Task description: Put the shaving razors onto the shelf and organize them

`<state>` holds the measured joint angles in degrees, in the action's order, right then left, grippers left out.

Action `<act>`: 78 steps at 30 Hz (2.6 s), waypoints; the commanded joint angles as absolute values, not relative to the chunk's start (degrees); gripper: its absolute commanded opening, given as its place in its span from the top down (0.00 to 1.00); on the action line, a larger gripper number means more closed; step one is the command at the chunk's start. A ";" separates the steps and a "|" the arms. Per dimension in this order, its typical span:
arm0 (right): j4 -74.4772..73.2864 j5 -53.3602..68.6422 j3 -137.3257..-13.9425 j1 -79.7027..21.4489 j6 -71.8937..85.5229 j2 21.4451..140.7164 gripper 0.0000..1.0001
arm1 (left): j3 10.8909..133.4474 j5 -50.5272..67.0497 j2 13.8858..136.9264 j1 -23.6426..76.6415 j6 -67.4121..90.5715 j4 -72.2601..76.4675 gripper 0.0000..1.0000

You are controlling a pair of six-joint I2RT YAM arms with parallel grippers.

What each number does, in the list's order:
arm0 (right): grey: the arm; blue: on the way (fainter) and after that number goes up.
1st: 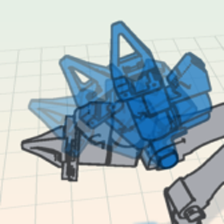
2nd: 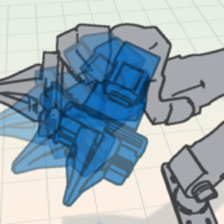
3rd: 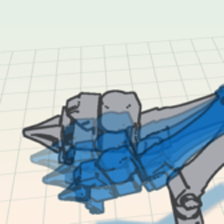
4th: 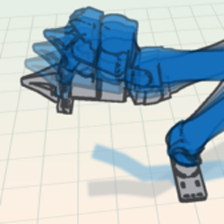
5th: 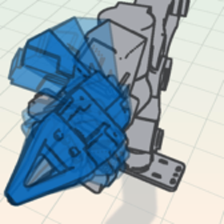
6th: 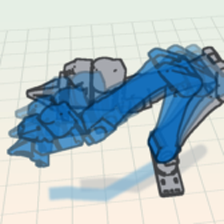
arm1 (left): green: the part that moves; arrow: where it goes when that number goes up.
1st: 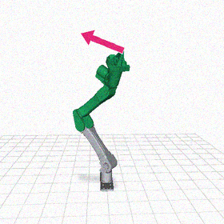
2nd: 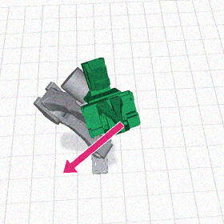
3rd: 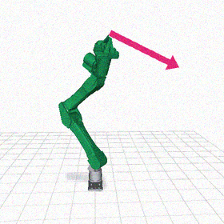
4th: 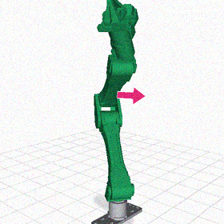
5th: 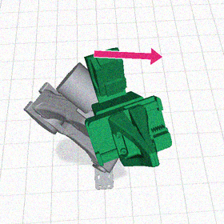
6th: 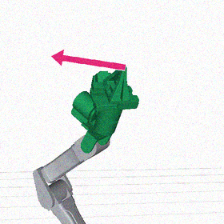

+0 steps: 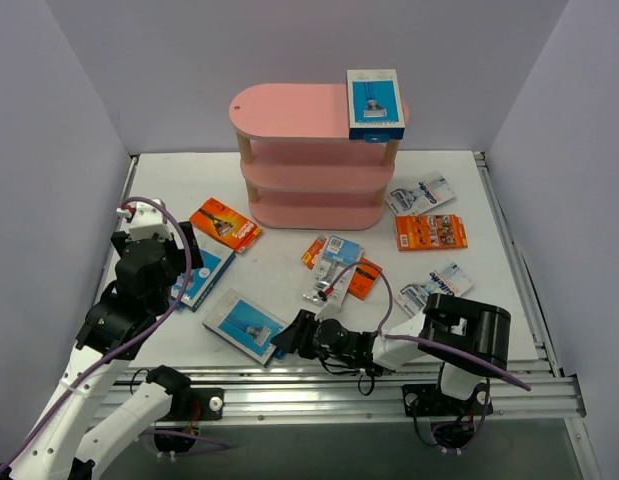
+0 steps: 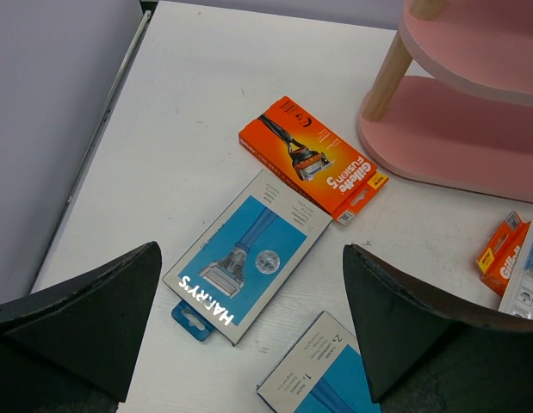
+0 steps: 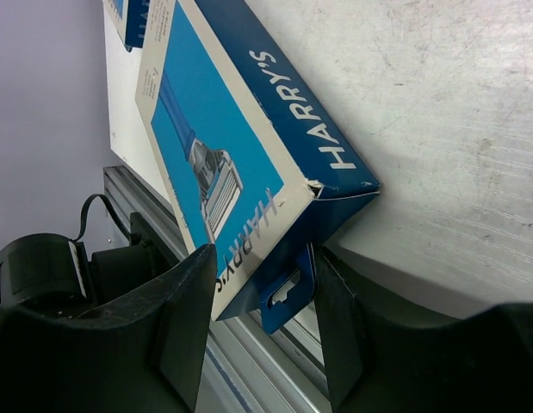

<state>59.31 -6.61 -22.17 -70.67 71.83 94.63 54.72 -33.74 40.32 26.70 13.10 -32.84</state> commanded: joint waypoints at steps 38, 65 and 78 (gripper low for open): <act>57.84 -5.62 -25.57 -68.73 72.25 91.59 1.00 | 55.55 -34.19 40.08 27.86 13.54 -31.64 0.05; 35.17 -17.48 -22.33 -63.02 72.94 64.26 1.00 | 55.46 -31.56 41.83 28.65 14.76 -31.38 0.06; 22.86 -27.24 -24.78 -61.44 74.26 54.41 1.00 | 57.04 -6.35 45.00 28.57 31.71 -34.62 0.05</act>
<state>24.75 -20.95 -21.69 -62.02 72.27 57.43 55.48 -16.43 45.54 28.40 24.75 -34.39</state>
